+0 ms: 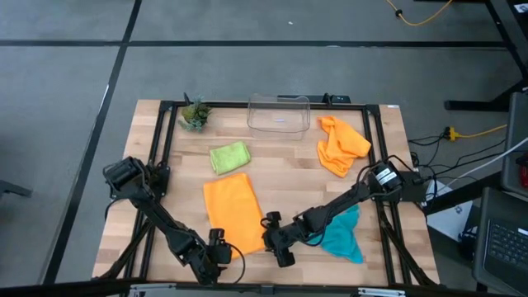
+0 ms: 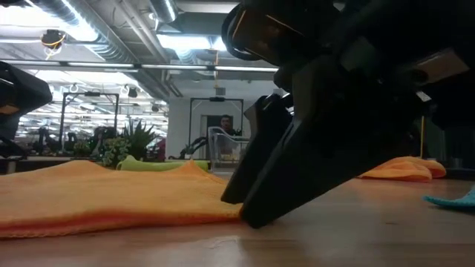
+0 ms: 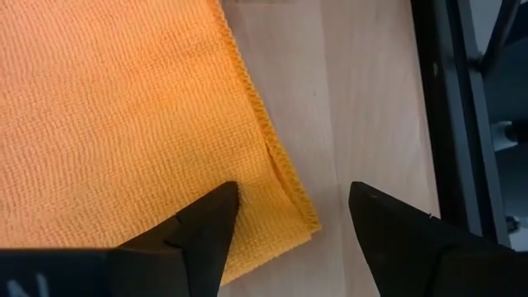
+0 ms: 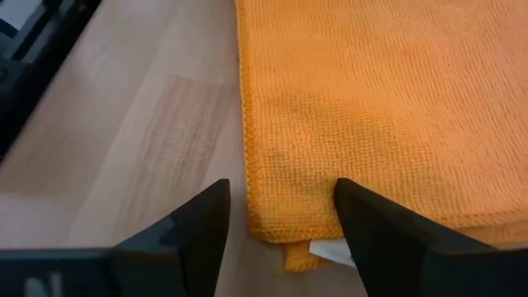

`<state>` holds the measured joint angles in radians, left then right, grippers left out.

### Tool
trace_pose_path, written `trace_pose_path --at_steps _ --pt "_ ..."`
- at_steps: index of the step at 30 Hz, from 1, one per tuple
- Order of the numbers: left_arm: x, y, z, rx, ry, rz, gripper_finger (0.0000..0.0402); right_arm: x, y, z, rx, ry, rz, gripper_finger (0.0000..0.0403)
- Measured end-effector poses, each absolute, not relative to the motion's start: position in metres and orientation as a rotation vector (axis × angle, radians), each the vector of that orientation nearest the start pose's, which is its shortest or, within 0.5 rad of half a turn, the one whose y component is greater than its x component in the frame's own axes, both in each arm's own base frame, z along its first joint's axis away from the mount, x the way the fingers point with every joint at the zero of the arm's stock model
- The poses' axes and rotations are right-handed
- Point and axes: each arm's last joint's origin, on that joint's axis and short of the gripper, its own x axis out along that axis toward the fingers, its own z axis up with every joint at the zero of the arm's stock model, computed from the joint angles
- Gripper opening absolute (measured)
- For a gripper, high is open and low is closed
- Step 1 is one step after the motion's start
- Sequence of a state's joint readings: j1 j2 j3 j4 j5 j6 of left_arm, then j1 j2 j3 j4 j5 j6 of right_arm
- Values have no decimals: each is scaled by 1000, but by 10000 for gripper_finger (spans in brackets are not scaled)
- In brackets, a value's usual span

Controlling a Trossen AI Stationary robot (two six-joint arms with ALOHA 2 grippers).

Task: Fold microfiber towels
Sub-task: Fold the bottom microfiber cloth

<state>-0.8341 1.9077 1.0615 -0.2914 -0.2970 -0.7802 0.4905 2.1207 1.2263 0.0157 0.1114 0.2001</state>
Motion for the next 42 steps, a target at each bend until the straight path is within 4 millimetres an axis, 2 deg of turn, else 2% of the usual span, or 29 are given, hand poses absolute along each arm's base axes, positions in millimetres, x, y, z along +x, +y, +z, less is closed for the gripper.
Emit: trace_pose_path --at_steps 3,8,19,21,23,27,34,38,42 --pt "244 -256 121 -79 1071 -66 218 371 194 100 -82 880 261 202" --pt "241 -252 119 -39 1098 -29 165 371 194 99 -83 885 257 155" --pt "239 -249 118 -16 1103 6 18 370 193 98 -48 884 194 48" --pt "239 -249 118 -32 1107 6 7 370 193 99 -36 886 188 19" --pt "239 -249 121 -54 1115 -5 4 369 194 101 -16 887 187 11" --pt "244 -256 136 -78 1095 -39 1 364 199 114 44 886 207 8" --pt "255 -283 181 -105 1055 -167 0 357 221 161 174 854 313 7" --pt "252 -295 212 -13 1041 -174 0 359 236 192 155 840 318 7" --pt "246 -294 234 99 1054 -86 0 361 239 213 49 851 241 6"
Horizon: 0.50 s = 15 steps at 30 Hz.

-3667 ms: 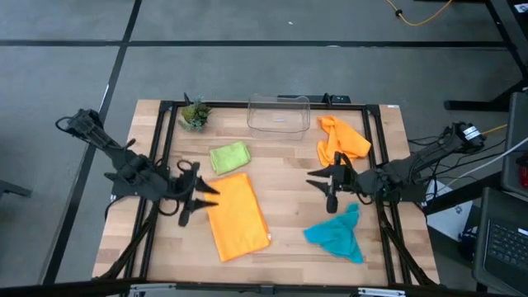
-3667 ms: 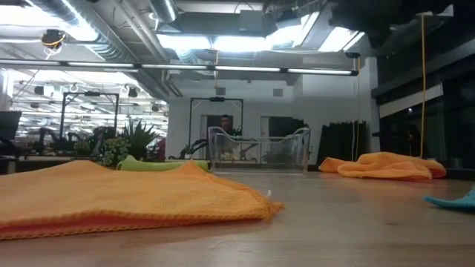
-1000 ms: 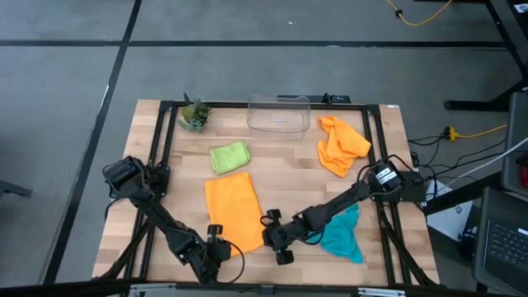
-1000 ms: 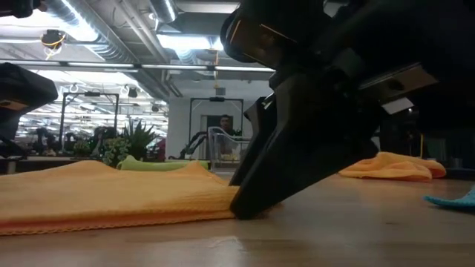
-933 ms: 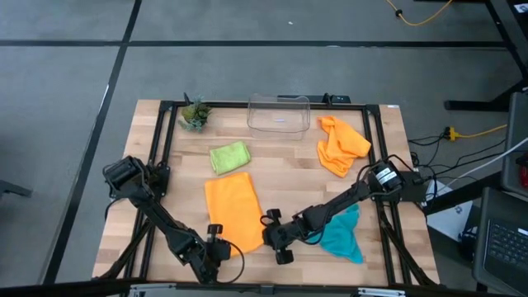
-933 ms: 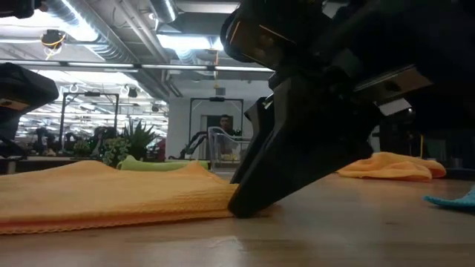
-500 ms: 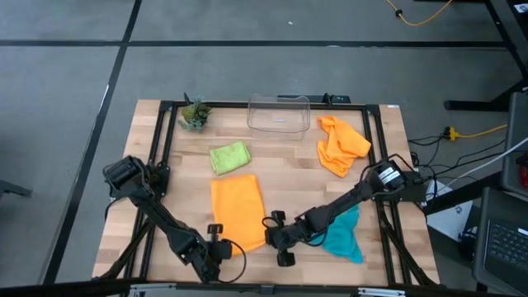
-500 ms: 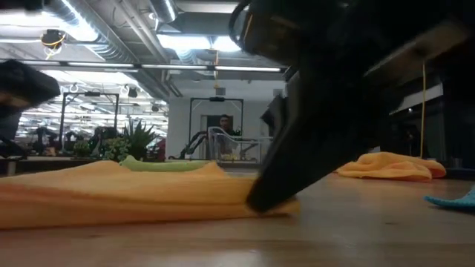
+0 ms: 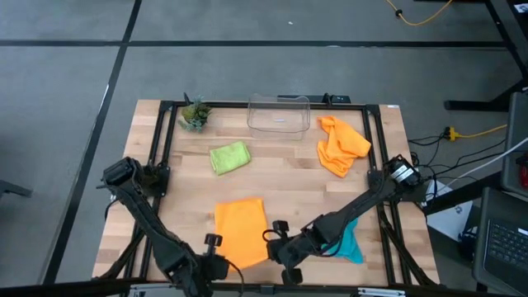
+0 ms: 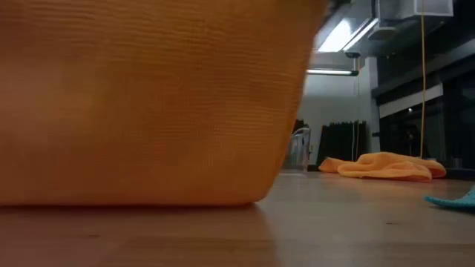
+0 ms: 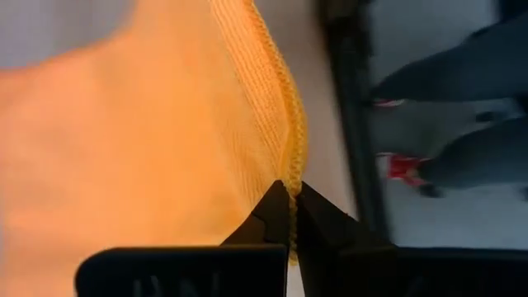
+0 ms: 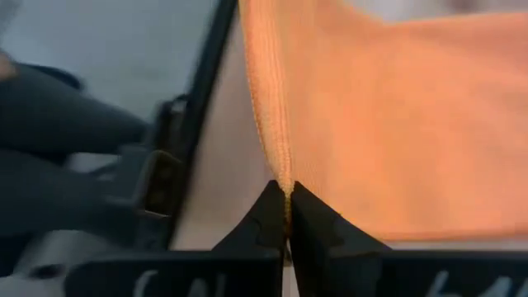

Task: Fold microfiber towels
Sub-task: Fold the bottom microfiber cloth

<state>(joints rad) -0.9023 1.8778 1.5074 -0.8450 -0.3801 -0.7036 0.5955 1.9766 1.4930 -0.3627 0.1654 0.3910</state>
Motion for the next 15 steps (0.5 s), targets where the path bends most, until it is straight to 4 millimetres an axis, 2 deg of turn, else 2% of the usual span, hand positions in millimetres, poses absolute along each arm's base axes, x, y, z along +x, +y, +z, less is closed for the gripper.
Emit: trace_pose_path --at_steps 4,7,10,15 --pt "241 -286 243 207 1077 0 0 365 234 226 -54 825 125 6" --pt "241 -276 241 264 1115 54 0 370 222 225 -109 827 74 6" --pt "244 -264 234 294 1146 105 0 377 205 220 -135 820 2 6" --pt "249 -244 213 327 1199 180 0 387 175 201 -168 831 -134 6"
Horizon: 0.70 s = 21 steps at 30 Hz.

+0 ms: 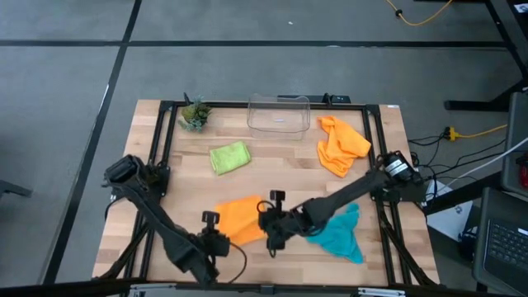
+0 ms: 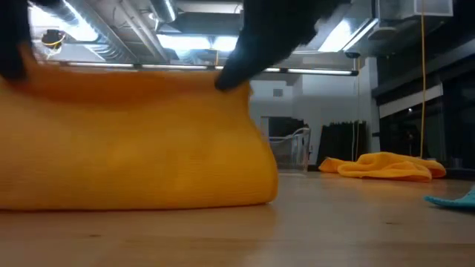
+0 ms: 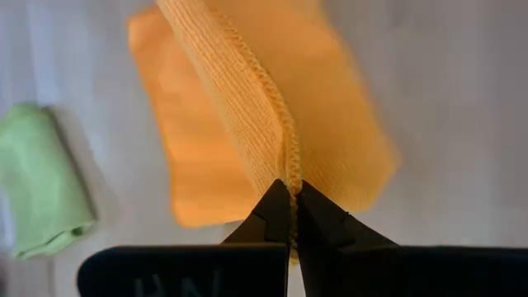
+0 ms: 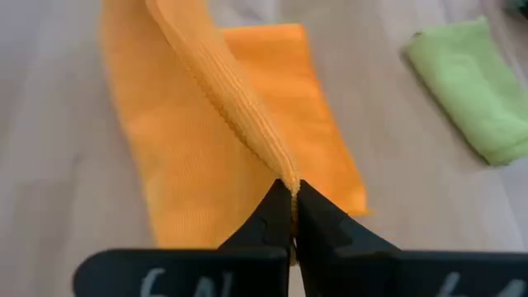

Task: Fold microfiber towels
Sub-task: Fold the bottom microfiber cloth

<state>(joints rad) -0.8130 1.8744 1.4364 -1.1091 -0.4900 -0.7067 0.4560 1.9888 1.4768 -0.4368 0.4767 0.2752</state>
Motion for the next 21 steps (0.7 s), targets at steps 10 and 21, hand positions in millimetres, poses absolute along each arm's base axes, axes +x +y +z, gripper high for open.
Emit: trace_pose_path --at_steps 10,21 --pt "252 -201 176 425 1323 304 0 396 130 169 -153 805 -207 6" --pt "260 -185 165 404 1335 326 0 396 104 151 -109 782 -222 12"
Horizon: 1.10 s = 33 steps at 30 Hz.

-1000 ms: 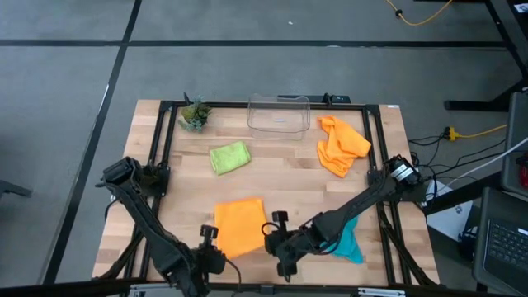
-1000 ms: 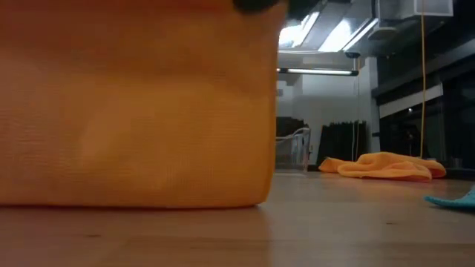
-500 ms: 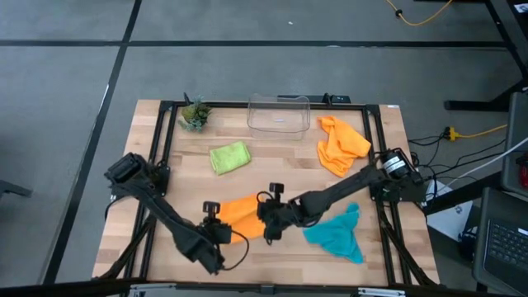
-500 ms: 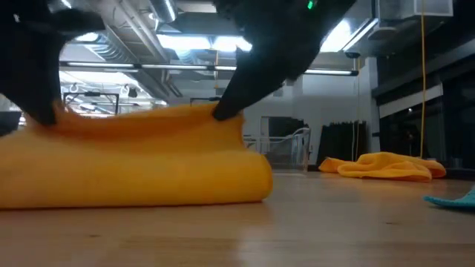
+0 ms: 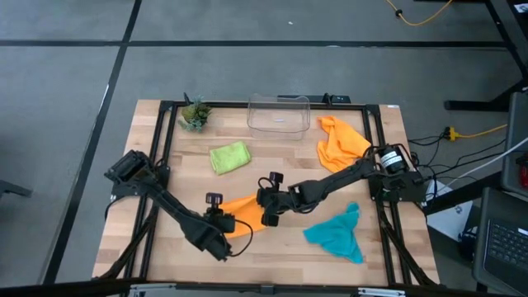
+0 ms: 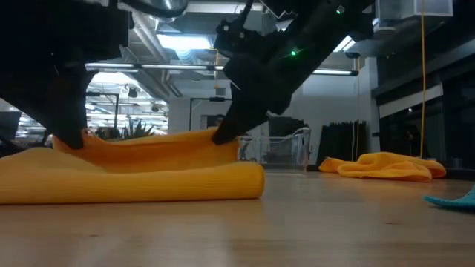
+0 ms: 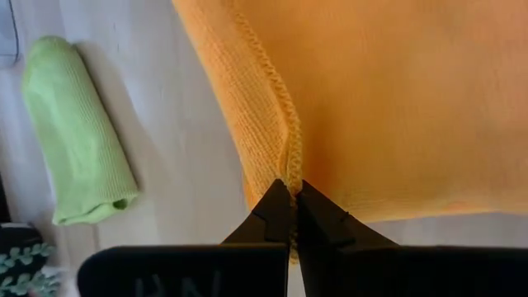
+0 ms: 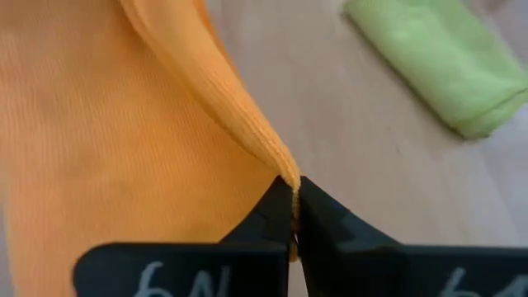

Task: Fold microfiber towels
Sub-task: Fold the bottom microfiber cloth

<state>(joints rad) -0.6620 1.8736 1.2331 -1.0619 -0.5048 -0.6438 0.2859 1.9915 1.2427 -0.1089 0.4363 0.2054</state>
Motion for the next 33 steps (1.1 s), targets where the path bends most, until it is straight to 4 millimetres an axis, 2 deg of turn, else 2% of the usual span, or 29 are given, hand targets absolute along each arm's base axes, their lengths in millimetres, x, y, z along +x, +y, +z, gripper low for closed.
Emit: trace_pose_path --at_steps 4,9,14,18,22,28,33 --pt "260 -179 158 386 1358 334 16 397 102 150 -103 778 -221 25" --pt "261 -174 157 378 1370 353 70 397 100 149 -99 784 -213 31" --pt "261 -170 164 441 1380 395 114 397 101 149 -91 788 -198 40" --pt "260 -169 176 467 1405 436 136 397 100 149 -87 790 -189 75" --pt "260 -170 189 463 1422 478 149 399 98 151 -111 792 -184 131" --pt "262 -178 211 428 1413 489 153 408 98 174 -131 781 -184 210" --pt "258 -190 231 322 1450 489 152 410 102 202 -36 876 -201 233"
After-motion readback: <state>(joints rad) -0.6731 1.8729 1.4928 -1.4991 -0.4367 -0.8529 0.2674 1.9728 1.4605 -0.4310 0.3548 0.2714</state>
